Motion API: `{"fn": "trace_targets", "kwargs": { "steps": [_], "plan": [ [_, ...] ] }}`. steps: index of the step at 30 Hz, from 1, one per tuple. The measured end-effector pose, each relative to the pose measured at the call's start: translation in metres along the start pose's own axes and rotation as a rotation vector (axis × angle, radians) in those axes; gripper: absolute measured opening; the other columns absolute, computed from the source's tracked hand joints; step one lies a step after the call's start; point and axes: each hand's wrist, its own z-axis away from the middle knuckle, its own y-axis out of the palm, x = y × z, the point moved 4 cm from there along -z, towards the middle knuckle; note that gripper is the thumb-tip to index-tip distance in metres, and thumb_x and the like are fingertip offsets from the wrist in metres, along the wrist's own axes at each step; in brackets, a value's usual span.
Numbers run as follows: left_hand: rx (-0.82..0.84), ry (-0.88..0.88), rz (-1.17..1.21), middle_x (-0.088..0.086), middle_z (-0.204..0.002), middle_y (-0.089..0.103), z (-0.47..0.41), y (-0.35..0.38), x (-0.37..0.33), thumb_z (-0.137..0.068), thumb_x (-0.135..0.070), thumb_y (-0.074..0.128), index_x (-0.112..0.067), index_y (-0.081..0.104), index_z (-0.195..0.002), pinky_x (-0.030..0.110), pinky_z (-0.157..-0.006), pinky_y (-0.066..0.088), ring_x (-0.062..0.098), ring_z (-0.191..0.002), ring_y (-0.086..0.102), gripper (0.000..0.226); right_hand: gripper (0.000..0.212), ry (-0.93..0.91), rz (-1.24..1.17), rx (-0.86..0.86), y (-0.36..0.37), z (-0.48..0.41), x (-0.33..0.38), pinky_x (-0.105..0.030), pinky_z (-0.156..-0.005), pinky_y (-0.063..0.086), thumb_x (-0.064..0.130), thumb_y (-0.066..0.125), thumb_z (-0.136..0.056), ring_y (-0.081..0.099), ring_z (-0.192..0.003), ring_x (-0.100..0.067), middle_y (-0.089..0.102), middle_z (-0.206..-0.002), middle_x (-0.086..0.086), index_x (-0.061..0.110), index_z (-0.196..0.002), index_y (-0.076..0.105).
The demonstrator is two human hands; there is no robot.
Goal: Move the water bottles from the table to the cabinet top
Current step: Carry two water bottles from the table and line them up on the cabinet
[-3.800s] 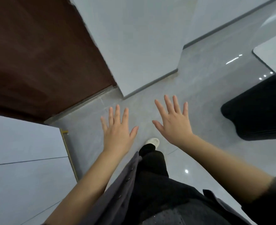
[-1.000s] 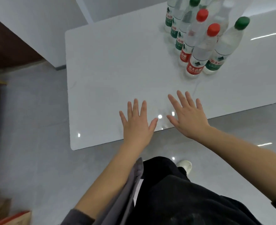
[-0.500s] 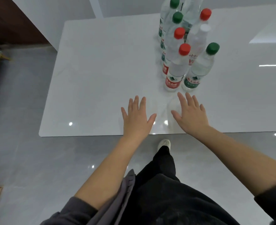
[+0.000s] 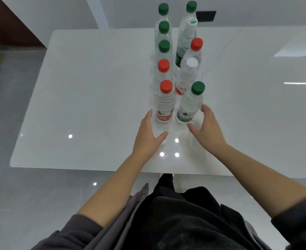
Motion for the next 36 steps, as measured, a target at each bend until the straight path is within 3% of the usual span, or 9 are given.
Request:
{"fn": "trace_targets", "kwargs": {
  "steps": [2,6,10,14,17,23,26,36],
  "plan": [
    [-0.031,-0.019,0.055,-0.007,-0.157,0.026,-0.008,0.008,-0.003,-0.082,-0.032,0.076,-0.024,0.014,-0.153,0.025,-0.11,0.029,0.007,-0.141,0.028,0.095,0.076,-0.033,-0.097,0.008,-0.003,-0.01,-0.003,-0.024,-0.103,0.033,0.027,0.071,-0.087,0.04,-0.134,-0.016,0.038,-0.15,-0.002,0.016,-0.148,0.027],
    [-0.137,-0.027,0.202,-0.021,-0.132,0.044,-0.024,0.026,-0.012,-0.076,-0.025,0.081,-0.031,0.032,-0.141,0.004,-0.091,0.034,-0.012,-0.117,0.043,0.082,0.072,-0.056,-0.271,0.081,-0.002,-0.032,-0.009,-0.023,-0.094,0.042,0.029,0.078,-0.08,0.049,-0.118,-0.006,0.05,-0.134,0.006,0.02,-0.138,0.037],
    [-0.278,-0.076,0.258,-0.019,-0.121,0.05,-0.034,0.035,-0.023,-0.074,-0.022,0.083,-0.036,0.037,-0.127,-0.002,-0.077,0.04,-0.021,-0.102,0.049,0.072,0.068,-0.09,-0.382,0.128,0.002,-0.048,-0.013,-0.01,-0.08,0.041,0.028,0.082,-0.077,0.054,-0.107,-0.002,0.053,-0.124,0.01,0.024,-0.131,0.042],
    [-0.355,-0.111,0.287,-0.016,-0.12,0.057,-0.049,0.038,-0.027,-0.073,-0.027,0.083,-0.033,0.04,-0.124,0.01,-0.081,0.048,-0.008,-0.1,0.057,0.067,0.061,-0.133,-0.411,0.149,0.005,-0.059,-0.012,-0.009,-0.077,0.045,0.022,0.083,-0.075,0.053,-0.102,0.012,0.053,-0.113,0.016,0.03,-0.122,0.044],
    [-0.372,-0.154,0.266,-0.018,-0.109,0.057,-0.057,0.037,-0.027,-0.073,-0.029,0.083,-0.029,0.043,-0.12,0.007,-0.071,0.043,-0.013,-0.089,0.054,0.062,0.057,-0.179,-0.401,0.148,0.006,-0.064,-0.011,-0.003,-0.074,0.044,0.018,0.082,-0.075,0.052,-0.096,0.019,0.052,-0.104,0.024,0.031,-0.115,0.045],
    [-0.375,-0.162,0.251,-0.019,-0.107,0.061,-0.045,0.04,-0.017,-0.07,-0.035,0.084,-0.031,0.047,-0.119,0.011,-0.072,0.045,-0.008,-0.093,0.058,0.062,0.059,-0.182,-0.365,0.243,0.008,-0.065,-0.014,-0.013,-0.077,0.045,0.026,0.084,-0.073,0.057,-0.099,0.005,0.058,-0.112,0.012,0.033,-0.117,0.046],
    [-0.377,-0.162,0.232,-0.014,-0.111,0.063,-0.03,0.044,-0.009,-0.069,-0.038,0.084,-0.026,0.048,-0.124,0.014,-0.075,0.046,0.0,-0.097,0.061,0.067,0.061,-0.209,-0.361,0.313,0.011,-0.057,-0.016,-0.01,-0.077,0.045,0.025,0.085,-0.073,0.055,-0.102,0.009,0.056,-0.113,0.015,0.036,-0.117,0.044],
    [-0.341,-0.172,0.277,-0.017,-0.113,0.064,-0.021,0.048,0.003,-0.069,-0.036,0.085,-0.028,0.05,-0.126,0.016,-0.08,0.05,0.0,-0.101,0.062,0.068,0.064,-0.203,-0.335,0.416,0.015,-0.054,-0.02,-0.01,-0.081,0.046,0.027,0.083,-0.076,0.054,-0.099,0.019,0.056,-0.11,0.03,0.043,-0.121,0.04]
  ]
}}
